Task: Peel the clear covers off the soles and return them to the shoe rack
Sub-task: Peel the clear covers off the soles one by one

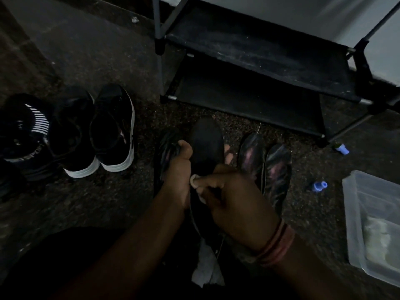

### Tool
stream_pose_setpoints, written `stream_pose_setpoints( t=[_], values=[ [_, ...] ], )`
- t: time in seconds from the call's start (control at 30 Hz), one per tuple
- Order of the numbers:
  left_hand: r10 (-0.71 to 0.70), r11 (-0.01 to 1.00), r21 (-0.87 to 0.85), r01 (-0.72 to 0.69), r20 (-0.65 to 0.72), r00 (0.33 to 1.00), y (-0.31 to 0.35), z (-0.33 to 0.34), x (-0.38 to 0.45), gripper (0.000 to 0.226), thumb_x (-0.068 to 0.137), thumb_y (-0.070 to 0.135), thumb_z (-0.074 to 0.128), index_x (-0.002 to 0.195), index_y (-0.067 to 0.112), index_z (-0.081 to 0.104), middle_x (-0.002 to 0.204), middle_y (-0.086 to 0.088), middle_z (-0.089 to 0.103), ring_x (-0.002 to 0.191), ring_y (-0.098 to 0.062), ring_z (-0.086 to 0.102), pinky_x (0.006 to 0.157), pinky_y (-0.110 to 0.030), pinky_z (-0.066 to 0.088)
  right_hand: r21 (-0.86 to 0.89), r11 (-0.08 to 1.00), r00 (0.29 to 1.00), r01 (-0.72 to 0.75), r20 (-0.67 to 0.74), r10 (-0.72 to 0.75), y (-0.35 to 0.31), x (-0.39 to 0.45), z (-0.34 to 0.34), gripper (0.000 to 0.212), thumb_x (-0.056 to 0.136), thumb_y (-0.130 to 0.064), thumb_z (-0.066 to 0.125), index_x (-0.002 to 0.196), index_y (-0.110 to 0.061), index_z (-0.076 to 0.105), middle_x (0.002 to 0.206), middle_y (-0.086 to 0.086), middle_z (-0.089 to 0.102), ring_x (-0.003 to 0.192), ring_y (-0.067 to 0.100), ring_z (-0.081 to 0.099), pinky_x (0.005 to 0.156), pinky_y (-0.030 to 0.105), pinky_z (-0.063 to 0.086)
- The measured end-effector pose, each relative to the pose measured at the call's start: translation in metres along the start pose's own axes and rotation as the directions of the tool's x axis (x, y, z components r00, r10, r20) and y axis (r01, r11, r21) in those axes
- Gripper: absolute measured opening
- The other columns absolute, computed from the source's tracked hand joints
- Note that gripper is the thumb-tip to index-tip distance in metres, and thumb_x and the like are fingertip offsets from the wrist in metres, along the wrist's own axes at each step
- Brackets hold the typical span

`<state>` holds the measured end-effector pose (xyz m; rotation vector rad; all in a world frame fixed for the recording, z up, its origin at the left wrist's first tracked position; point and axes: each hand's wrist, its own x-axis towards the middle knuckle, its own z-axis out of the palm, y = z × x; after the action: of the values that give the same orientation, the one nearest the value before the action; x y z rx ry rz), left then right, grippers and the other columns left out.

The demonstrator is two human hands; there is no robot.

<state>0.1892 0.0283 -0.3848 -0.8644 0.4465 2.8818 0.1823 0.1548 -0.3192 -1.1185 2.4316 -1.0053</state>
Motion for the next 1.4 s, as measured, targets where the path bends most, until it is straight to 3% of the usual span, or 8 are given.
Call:
stream_pose_setpoints(
  t=[0.13,0.37,0.5,0.63,0.8,0.97,1.17,1.4],
  values=[
    [0.06,0.982,-0.179,-0.064,-0.027,0.998,0.008,0.002,0.001,0.07,0.103,0.058,0.037,0.14,0.002,0.056,0.143,-0.025,0.056,0.126,-0.041,0.057,0.099,-0.05,0.048,0.158,0.987,0.975,-0.003,0.22,-0.032,-0.014,-0.021,-0.003,0.015,0.094,-0.026,0.066,0.084,-0.027,0.077,0.081,-0.012,0.062,0.077,0.004,0.064,0.07,0.024,0.052],
    [0.014,0.993,-0.118,-0.012,0.02,1.0,0.008,0.005,0.003,0.078,0.096,0.069,0.044,0.117,-0.001,0.072,0.122,-0.019,0.07,0.113,-0.039,0.068,0.085,-0.052,0.06,0.355,0.927,0.967,-0.118,-0.173,0.19,0.021,0.003,-0.004,0.015,0.091,-0.01,0.068,0.096,-0.02,0.078,0.102,-0.006,0.07,0.101,-0.002,0.065,0.088,0.019,0.051],
    [-0.057,0.996,0.065,0.054,0.043,0.997,-0.006,0.008,0.003,0.054,0.107,0.046,0.039,0.131,0.007,0.067,0.137,-0.01,0.065,0.133,-0.029,0.056,0.107,-0.044,0.046,0.282,0.939,0.953,-0.195,-0.17,0.25,0.039,0.007,0.008,0.017,0.091,-0.011,0.067,0.102,-0.02,0.077,0.1,-0.01,0.072,0.094,-0.003,0.066,0.087,0.023,0.055],
    [-0.062,0.995,0.083,0.059,0.037,0.997,-0.006,0.011,0.001,0.051,0.109,0.043,0.037,0.129,0.005,0.065,0.132,-0.01,0.069,0.117,-0.025,0.068,0.096,-0.04,0.052,0.37,0.906,0.931,-0.206,-0.211,0.298,0.04,0.008,-0.002,0.015,0.092,-0.013,0.067,0.101,-0.019,0.077,0.102,-0.008,0.073,0.094,0.0,0.068,0.087,0.024,0.056],
    [-0.055,0.99,0.134,0.051,0.026,0.998,-0.008,0.015,-0.005,0.059,0.106,0.05,0.04,0.14,0.006,0.057,0.138,-0.012,0.064,0.12,-0.024,0.066,0.1,-0.039,0.05,-0.09,0.99,0.962,-0.107,-0.263,0.08,0.039,0.003,0.003,0.022,0.091,-0.015,0.064,0.109,-0.021,0.076,0.104,0.002,0.068,0.098,0.014,0.066,0.087,0.032,0.054],
    [-0.08,0.991,0.104,0.08,-0.007,0.997,-0.007,0.009,0.0,0.069,0.103,0.059,0.036,0.126,0.004,0.07,0.128,-0.012,0.071,0.113,-0.021,0.071,0.091,-0.038,0.058,0.055,0.994,0.995,-0.094,-0.017,0.095,0.027,0.0,0.005,0.021,0.09,-0.017,0.065,0.104,-0.028,0.077,0.101,-0.011,0.068,0.097,0.004,0.064,0.088,0.034,0.053],
    [-0.087,0.986,0.135,0.097,-0.072,0.994,-0.016,0.012,-0.003,0.06,0.106,0.052,0.034,0.121,0.005,0.07,0.121,-0.011,0.074,0.103,-0.021,0.074,0.092,-0.037,0.053,-0.323,0.926,0.972,-0.196,-0.188,0.141,0.044,0.003,0.003,0.019,0.096,-0.028,0.054,0.094,-0.023,0.073,0.103,0.005,0.066,0.089,0.022,0.067,0.074,0.035,0.055],
    [-0.129,0.959,0.202,0.198,-0.312,0.941,-0.019,0.008,0.002,0.04,0.108,0.03,0.045,0.127,-0.001,0.062,0.105,-0.017,0.075,0.084,-0.025,0.074,0.059,-0.033,0.062,-0.275,0.877,0.919,-0.394,-0.14,0.369,0.063,0.005,-0.02,0.016,0.093,-0.025,0.058,0.091,-0.025,0.074,0.093,-0.009,0.074,0.087,0.01,0.069,0.074,0.02,0.048]
  ],
)
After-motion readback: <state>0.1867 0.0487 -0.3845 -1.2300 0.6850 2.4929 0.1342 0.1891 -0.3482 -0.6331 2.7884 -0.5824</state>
